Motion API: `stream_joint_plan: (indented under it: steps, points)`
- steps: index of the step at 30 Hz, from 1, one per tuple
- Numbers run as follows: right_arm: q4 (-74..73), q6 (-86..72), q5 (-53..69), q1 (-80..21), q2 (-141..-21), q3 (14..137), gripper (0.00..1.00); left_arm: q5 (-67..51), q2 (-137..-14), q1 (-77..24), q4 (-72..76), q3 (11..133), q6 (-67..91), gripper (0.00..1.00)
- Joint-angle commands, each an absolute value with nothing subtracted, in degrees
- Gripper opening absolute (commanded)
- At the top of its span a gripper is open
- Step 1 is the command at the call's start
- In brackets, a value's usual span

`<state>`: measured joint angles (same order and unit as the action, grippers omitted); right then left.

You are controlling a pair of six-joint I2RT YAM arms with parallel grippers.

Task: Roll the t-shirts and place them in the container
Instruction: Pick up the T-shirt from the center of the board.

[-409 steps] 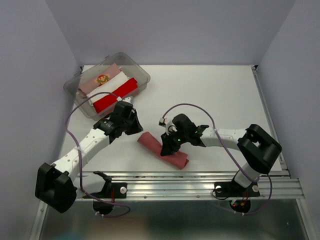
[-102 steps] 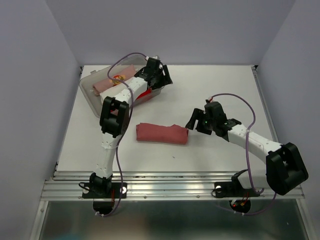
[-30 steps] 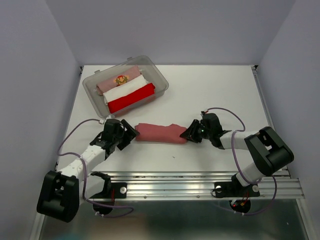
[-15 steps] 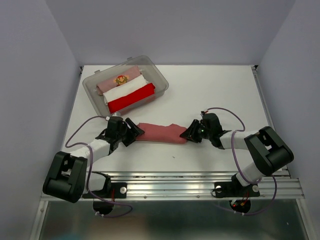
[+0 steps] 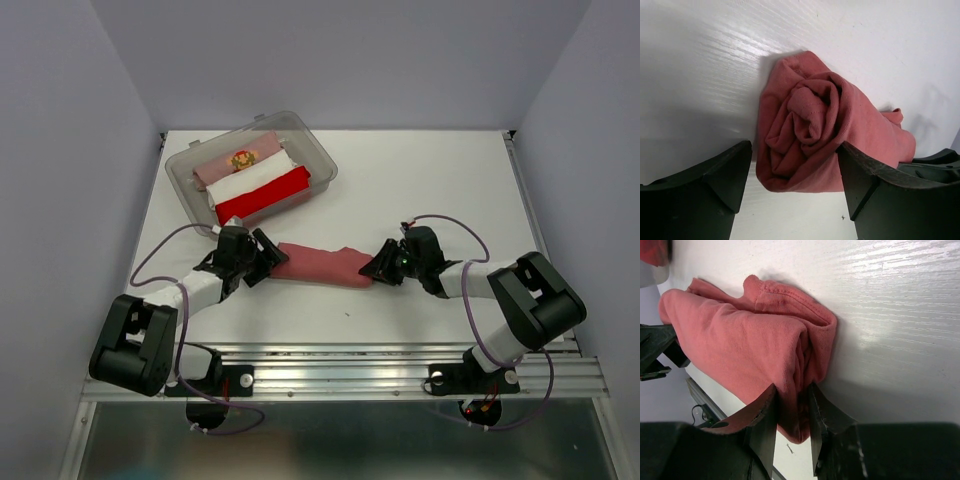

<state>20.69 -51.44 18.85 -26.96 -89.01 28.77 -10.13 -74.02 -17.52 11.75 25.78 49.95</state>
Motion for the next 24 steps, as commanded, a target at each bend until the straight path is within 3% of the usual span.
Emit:
stream_joint_plan:
  steps: [1, 13, 17, 22, 24]
  points:
    - [17.3, -48.7, 18.0, -27.1, -91.0, 28.2, 0.10, -4.5, -73.7, -17.4, 7.6, 28.3, 46.9, 0.81]
    - [17.3, -48.5, 18.5, -27.1, -91.3, 28.7, 0.10, -5.6, -77.3, -17.9, 12.6, 28.7, 43.9, 0.85]
    - [17.4, -48.4, 18.5, -27.1, -91.4, 28.7, 0.10, -10.3, -80.7, -17.8, 17.7, 27.7, 44.7, 0.78]
    - [17.2, -48.2, 18.8, -27.1, -91.5, 28.6, 0.10, -12.6, -83.1, -17.9, 21.2, 26.7, 46.6, 0.63]
    - [17.3, -48.0, 19.0, -27.1, -91.6, 28.6, 0.10, -12.5, -83.1, -17.9, 21.4, 26.7, 46.8, 0.50]
